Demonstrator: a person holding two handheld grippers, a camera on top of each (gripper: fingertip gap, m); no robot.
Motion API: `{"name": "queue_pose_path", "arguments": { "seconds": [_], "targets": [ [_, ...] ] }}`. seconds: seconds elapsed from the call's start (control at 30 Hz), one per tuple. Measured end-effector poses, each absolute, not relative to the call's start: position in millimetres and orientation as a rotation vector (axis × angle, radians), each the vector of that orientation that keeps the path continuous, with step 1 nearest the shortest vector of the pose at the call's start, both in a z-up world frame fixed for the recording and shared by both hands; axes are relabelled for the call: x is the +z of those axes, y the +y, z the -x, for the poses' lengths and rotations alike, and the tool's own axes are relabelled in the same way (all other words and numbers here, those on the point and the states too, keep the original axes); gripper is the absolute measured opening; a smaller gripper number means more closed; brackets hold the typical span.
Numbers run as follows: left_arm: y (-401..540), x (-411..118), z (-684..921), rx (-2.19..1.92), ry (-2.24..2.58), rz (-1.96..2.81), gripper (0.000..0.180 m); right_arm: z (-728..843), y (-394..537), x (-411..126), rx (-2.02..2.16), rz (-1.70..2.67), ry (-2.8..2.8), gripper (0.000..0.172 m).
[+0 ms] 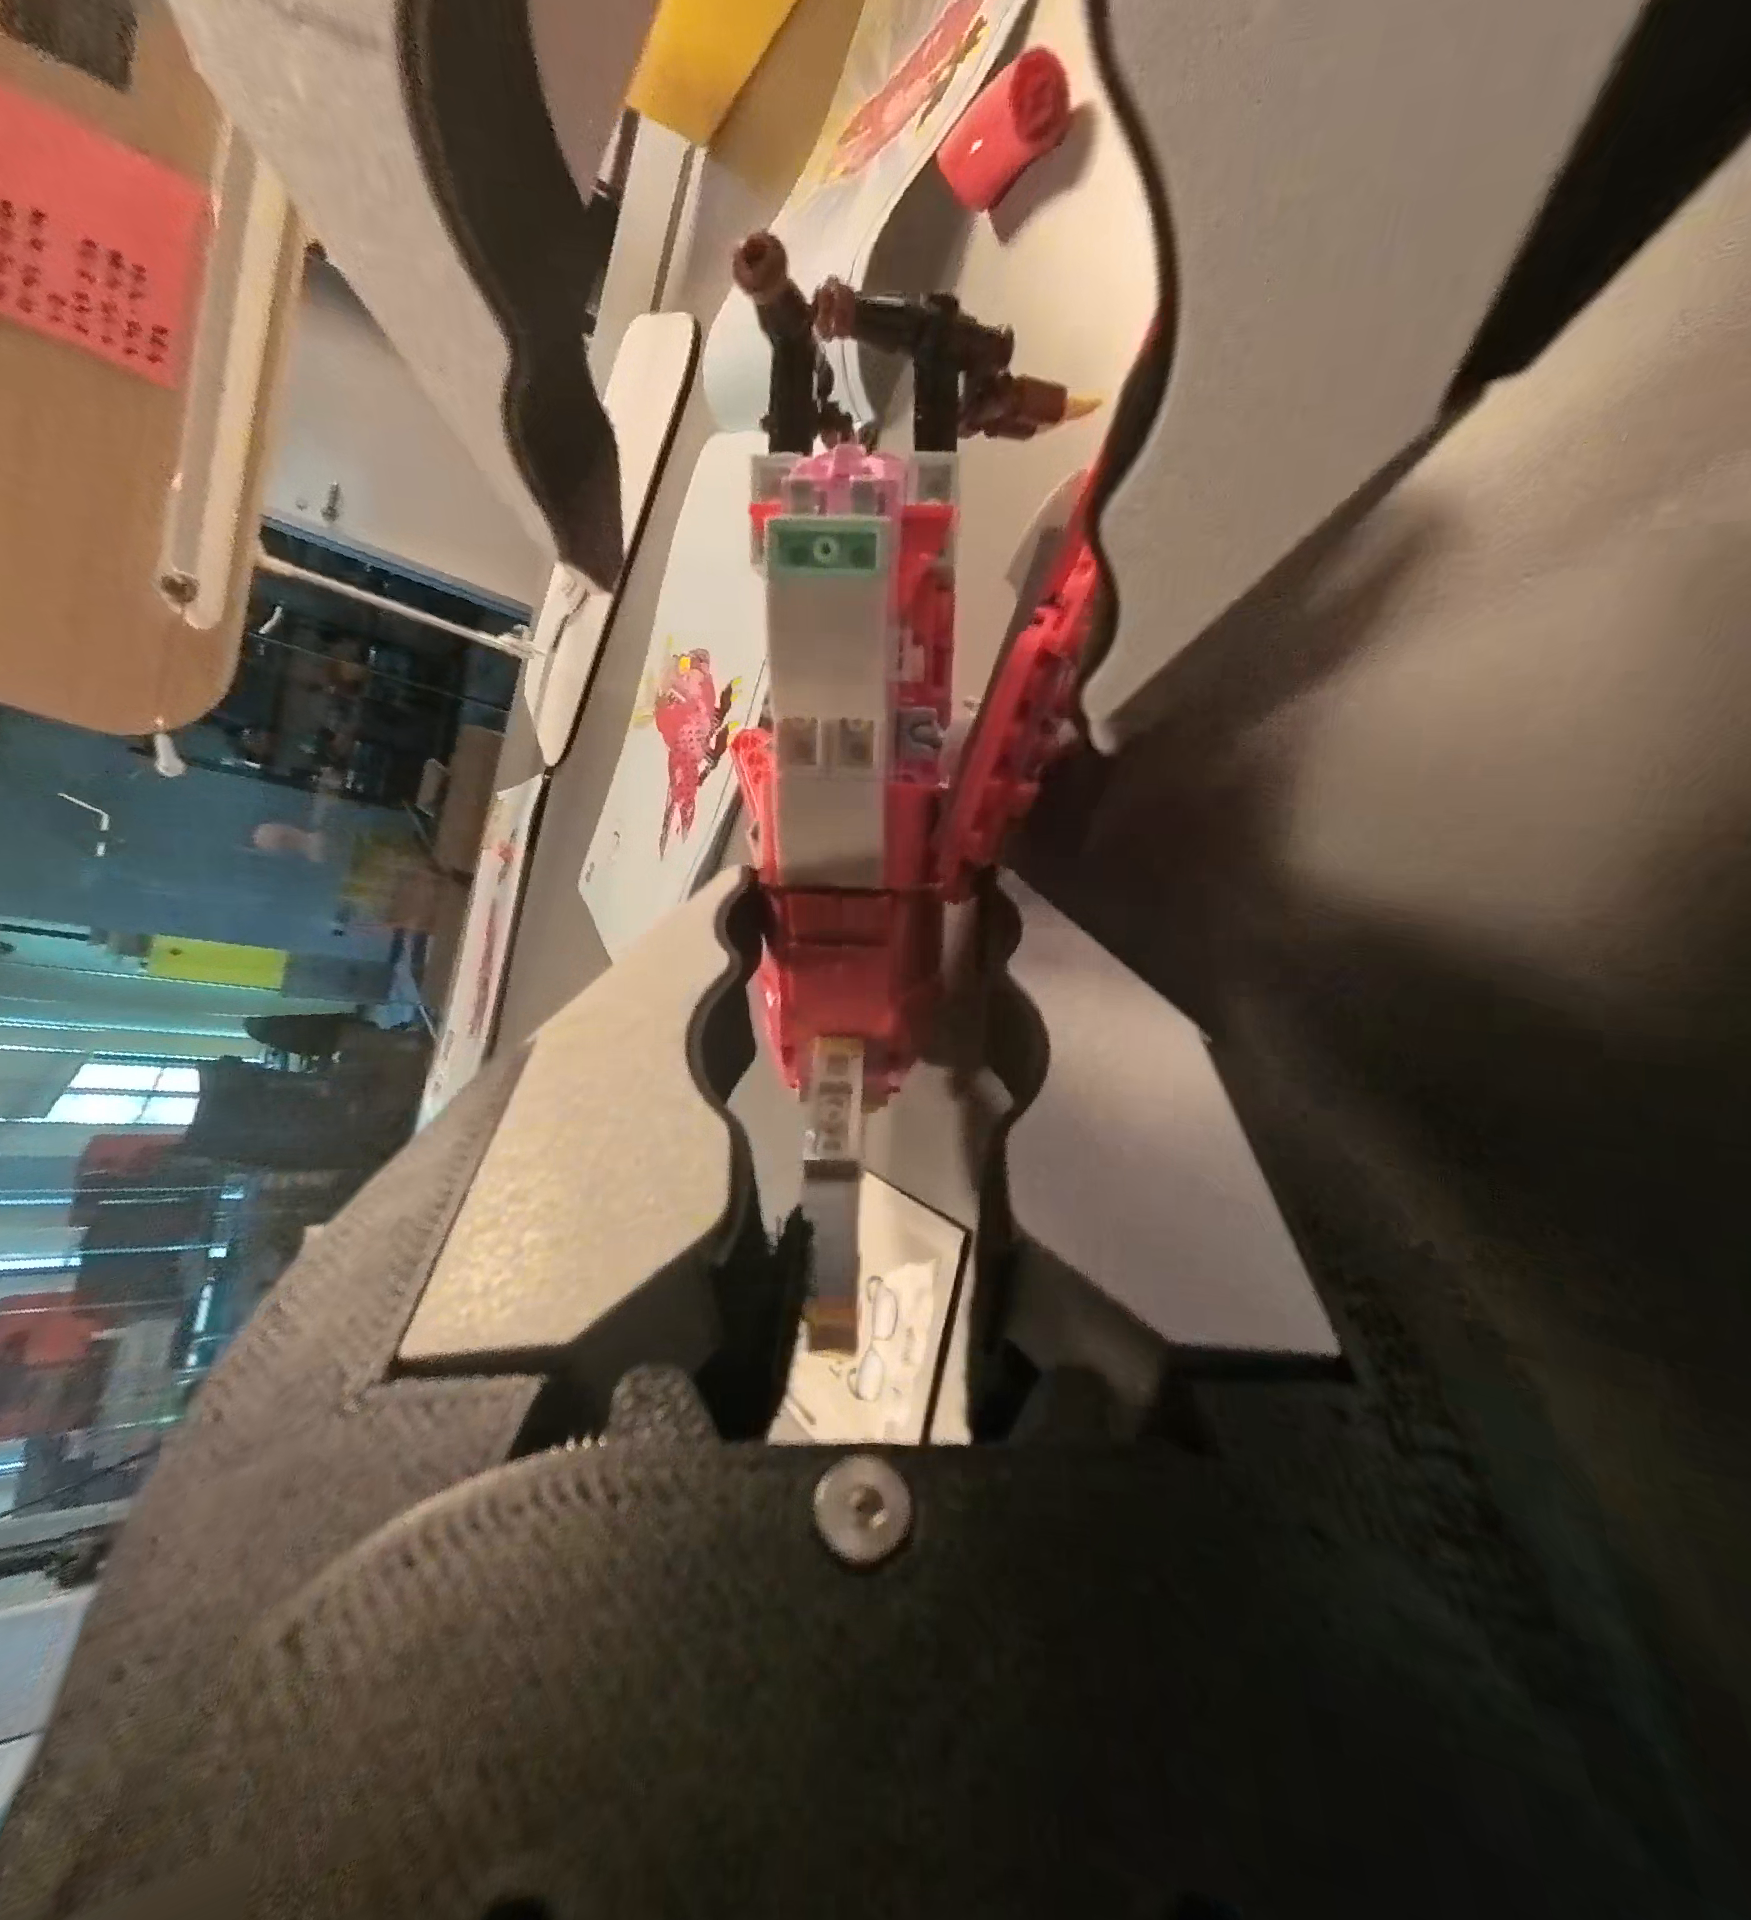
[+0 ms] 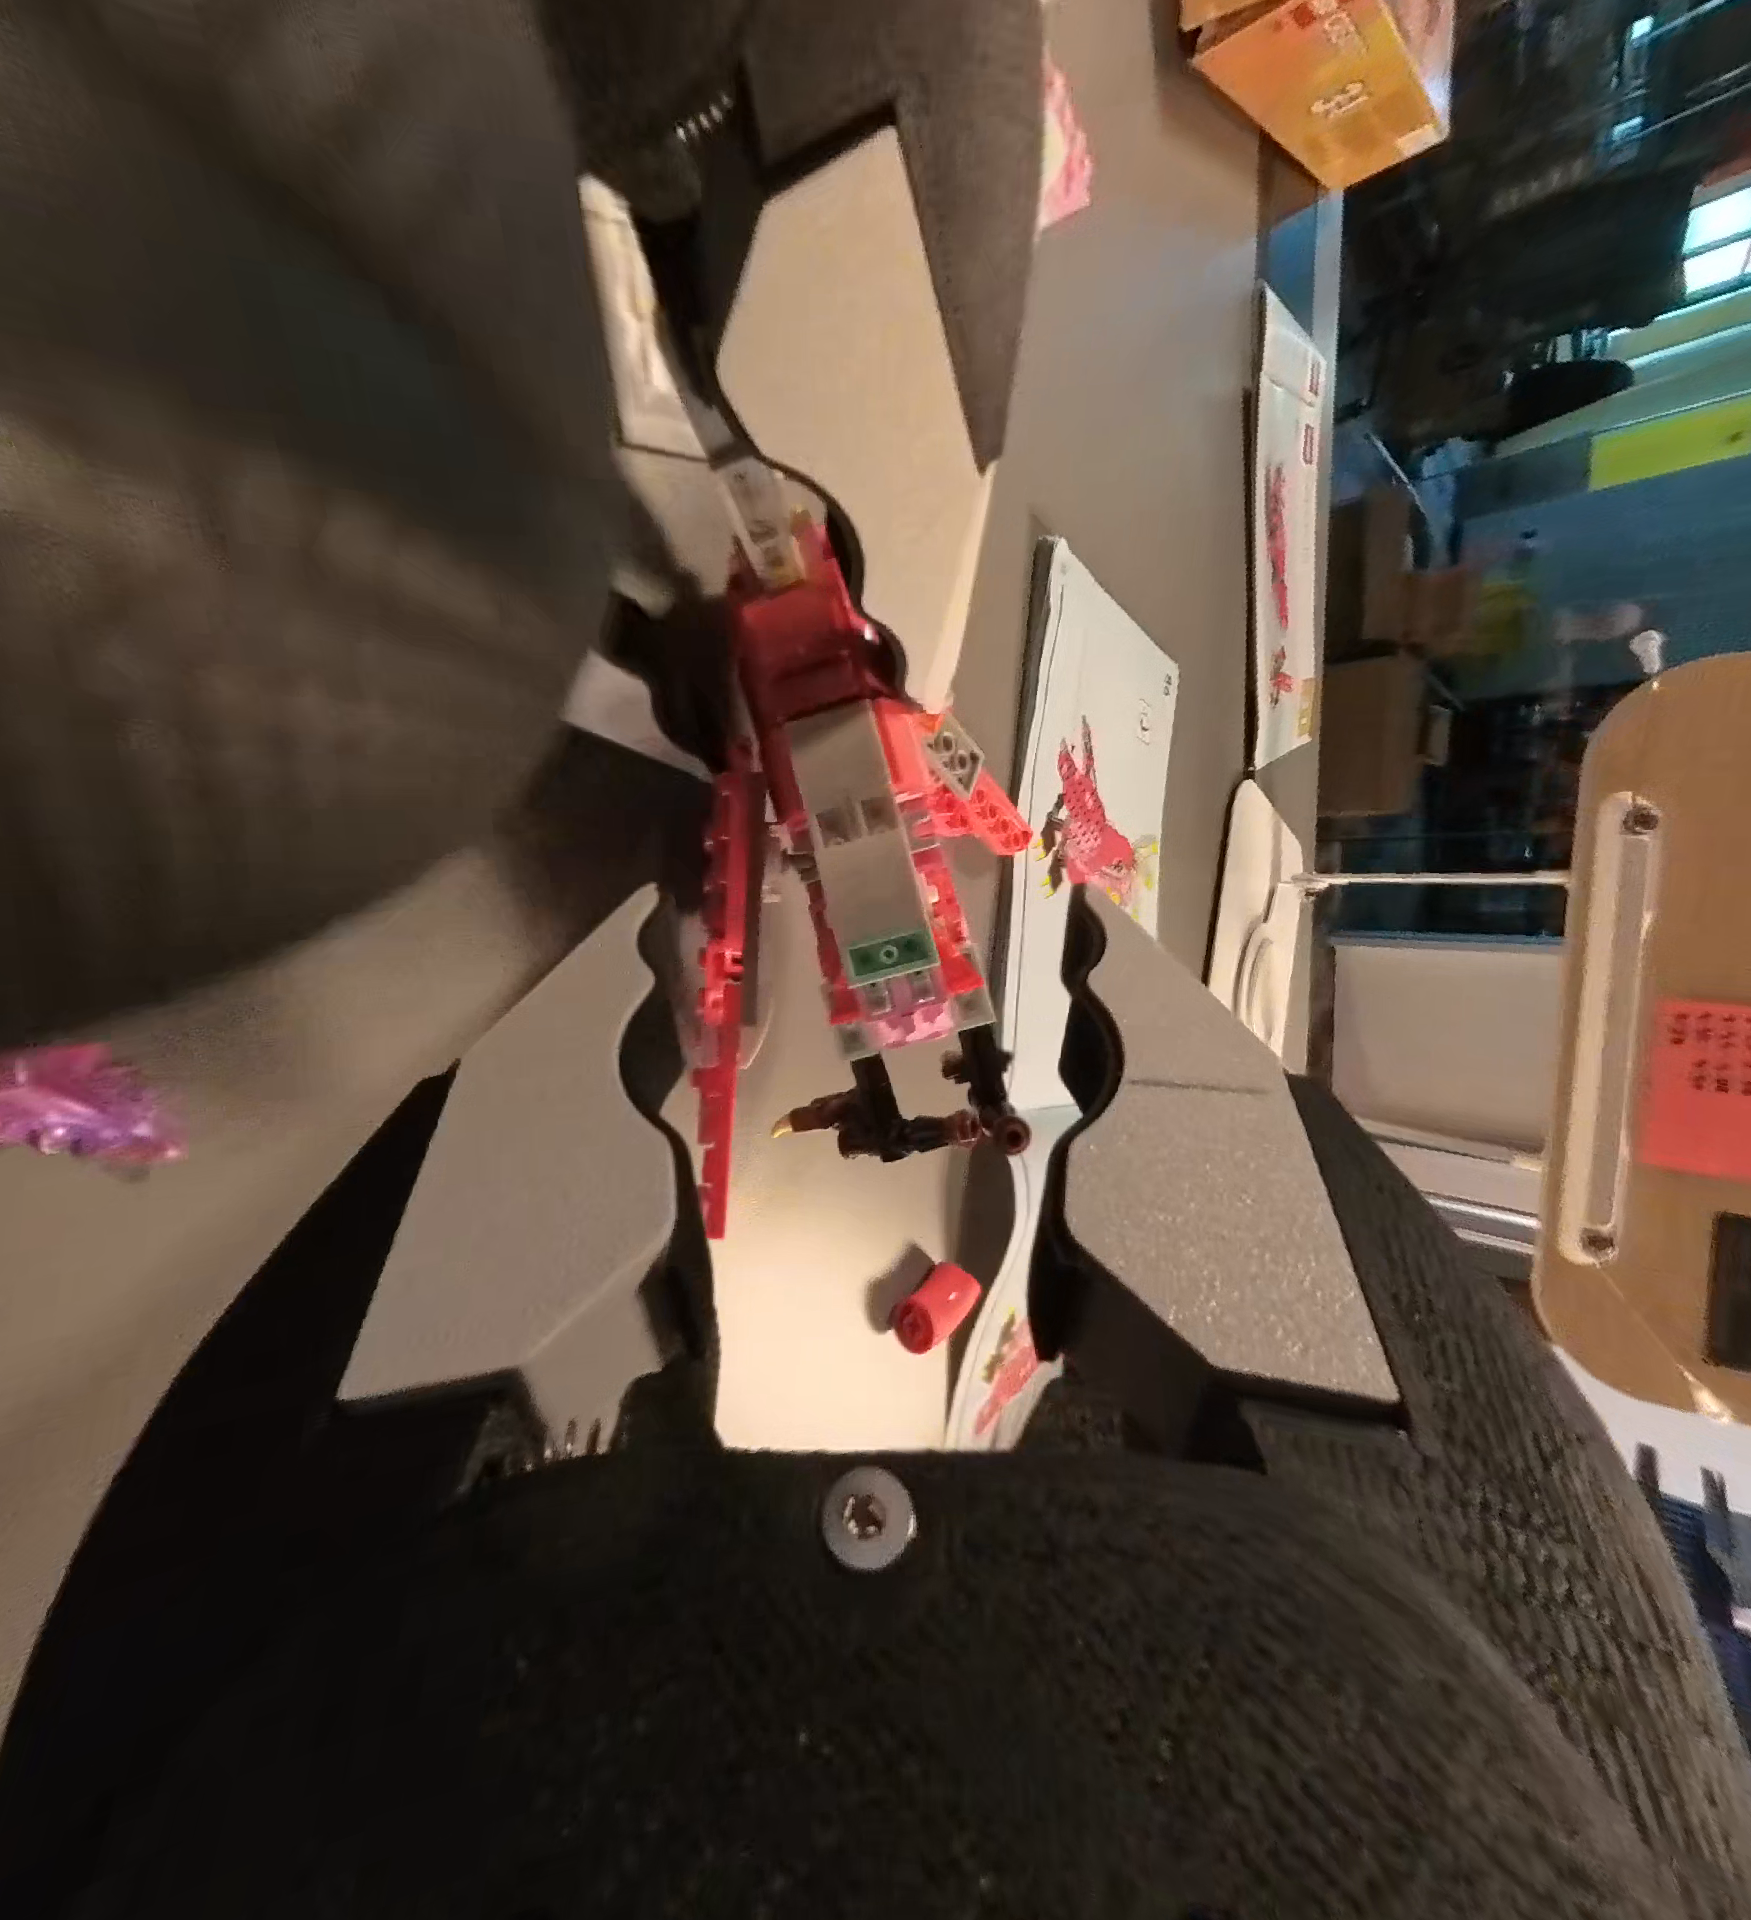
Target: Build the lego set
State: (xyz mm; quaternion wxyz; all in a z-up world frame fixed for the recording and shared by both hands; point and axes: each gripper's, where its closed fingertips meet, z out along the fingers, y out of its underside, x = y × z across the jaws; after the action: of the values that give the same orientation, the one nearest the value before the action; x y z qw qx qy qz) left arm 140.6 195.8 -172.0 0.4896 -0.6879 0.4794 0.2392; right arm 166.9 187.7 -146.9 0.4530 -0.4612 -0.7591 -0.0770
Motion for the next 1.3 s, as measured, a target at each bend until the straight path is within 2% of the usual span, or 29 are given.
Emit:
{"name": "queue_pose_path", "arguments": {
  "seconds": [0.2,0.63,0.9,1.07,1.3],
  "targets": [
    [195,-173,-138,0.423,1.112,1.740,0.041,-169,185,-154,-0.163,1.117,-2.041,0.084],
    [192,-173,-142,0.310,1.114,1.733,0.034,-170,200,-164,-0.148,0.965,-2.184,0.082],
    [189,-173,-146,0.231,1.125,1.738,0.034,-167,207,-170,-0.056,1.005,-2.223,0.071],
    [189,-173,-146,0.170,1.109,1.760,0.033,-169,202,-175,-0.024,0.981,-2.271,0.054],
    [186,-173,-147,0.070,1.096,1.789,0.033,-170,200,-176,-0.009,0.990,-2.272,0.051]
  ]
}}
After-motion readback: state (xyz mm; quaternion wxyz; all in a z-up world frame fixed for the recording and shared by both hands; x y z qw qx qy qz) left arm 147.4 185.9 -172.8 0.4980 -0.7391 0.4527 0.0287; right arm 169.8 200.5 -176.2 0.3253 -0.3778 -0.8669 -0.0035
